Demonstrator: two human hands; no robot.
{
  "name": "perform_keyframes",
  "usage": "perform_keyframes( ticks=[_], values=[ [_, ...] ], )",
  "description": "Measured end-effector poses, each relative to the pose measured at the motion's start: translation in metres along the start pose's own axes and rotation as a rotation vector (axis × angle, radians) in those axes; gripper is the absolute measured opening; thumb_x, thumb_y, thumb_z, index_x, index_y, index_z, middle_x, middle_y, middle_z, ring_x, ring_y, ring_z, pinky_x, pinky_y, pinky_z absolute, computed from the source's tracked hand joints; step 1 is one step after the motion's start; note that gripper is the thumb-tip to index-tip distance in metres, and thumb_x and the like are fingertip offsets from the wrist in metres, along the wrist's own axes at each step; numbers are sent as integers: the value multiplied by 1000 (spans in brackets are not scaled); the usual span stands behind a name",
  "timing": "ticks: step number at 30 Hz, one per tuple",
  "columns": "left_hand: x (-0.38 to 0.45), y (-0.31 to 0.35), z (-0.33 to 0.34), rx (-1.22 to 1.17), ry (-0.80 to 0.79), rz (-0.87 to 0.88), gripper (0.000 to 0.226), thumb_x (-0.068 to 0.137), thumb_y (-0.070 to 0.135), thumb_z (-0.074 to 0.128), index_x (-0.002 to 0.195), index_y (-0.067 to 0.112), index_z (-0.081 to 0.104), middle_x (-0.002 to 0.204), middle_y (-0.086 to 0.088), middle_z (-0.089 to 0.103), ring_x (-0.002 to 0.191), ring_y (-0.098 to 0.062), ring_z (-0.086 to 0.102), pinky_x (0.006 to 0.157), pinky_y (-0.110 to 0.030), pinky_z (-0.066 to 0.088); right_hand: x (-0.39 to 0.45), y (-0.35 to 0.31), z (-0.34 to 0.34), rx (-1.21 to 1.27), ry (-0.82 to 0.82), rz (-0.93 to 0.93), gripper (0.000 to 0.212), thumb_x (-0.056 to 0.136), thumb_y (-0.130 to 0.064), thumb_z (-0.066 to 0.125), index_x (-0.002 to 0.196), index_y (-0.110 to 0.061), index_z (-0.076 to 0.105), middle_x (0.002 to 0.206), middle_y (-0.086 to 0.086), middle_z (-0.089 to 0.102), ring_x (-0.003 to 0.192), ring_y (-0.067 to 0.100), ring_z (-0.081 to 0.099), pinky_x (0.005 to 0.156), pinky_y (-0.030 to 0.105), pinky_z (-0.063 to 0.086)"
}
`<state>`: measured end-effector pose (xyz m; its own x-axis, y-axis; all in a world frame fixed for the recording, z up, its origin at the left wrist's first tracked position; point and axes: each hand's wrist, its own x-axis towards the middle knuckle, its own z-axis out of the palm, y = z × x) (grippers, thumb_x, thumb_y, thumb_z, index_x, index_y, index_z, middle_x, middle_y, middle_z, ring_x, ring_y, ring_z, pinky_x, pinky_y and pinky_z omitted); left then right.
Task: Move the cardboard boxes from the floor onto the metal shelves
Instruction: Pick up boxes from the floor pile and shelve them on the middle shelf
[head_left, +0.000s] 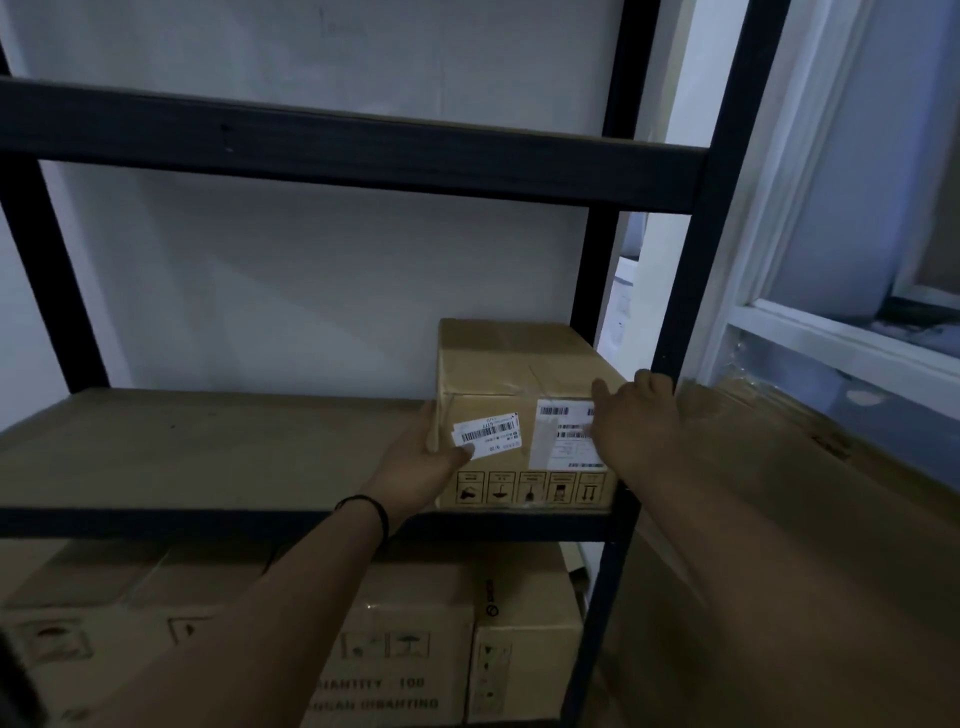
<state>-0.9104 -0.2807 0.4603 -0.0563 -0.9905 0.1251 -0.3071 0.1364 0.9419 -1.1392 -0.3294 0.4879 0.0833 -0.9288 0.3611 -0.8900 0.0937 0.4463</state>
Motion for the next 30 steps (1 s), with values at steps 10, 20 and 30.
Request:
perform_keyframes(
  ticks=[10, 20, 30],
  values=[
    [11, -6, 1, -9, 41, -18, 33, 92, 25, 59, 125, 25, 58, 115, 9, 66, 105, -9, 61, 76, -22, 46, 1, 13, 3, 172, 310, -21, 28, 49, -18, 92, 52, -20, 64, 46, 2, 52, 52, 23, 52, 63, 27, 27],
    [13, -6, 5, -23, 61, -36, 32, 93, 22, 59, 124, 23, 57, 113, 7, 67, 100, -8, 63, 67, -17, 45, -5, 23, 3, 390, 98, -36, 35, 102, -37, 35, 121, -23, 61, 111, 7, 61, 107, 26, 49, 91, 36, 35],
    [-47, 9, -24, 159, 234, -69, 67, 93, 29, 58, 151, 23, 25, 155, -3, 31, 139, -23, 31, 108, -37, 31, -77, -12, -23, 723, 12, 71, 65, 97, -45, 45, 152, -24, 17, 154, 8, 26, 138, 27, 28, 110, 46, 26]
  ],
)
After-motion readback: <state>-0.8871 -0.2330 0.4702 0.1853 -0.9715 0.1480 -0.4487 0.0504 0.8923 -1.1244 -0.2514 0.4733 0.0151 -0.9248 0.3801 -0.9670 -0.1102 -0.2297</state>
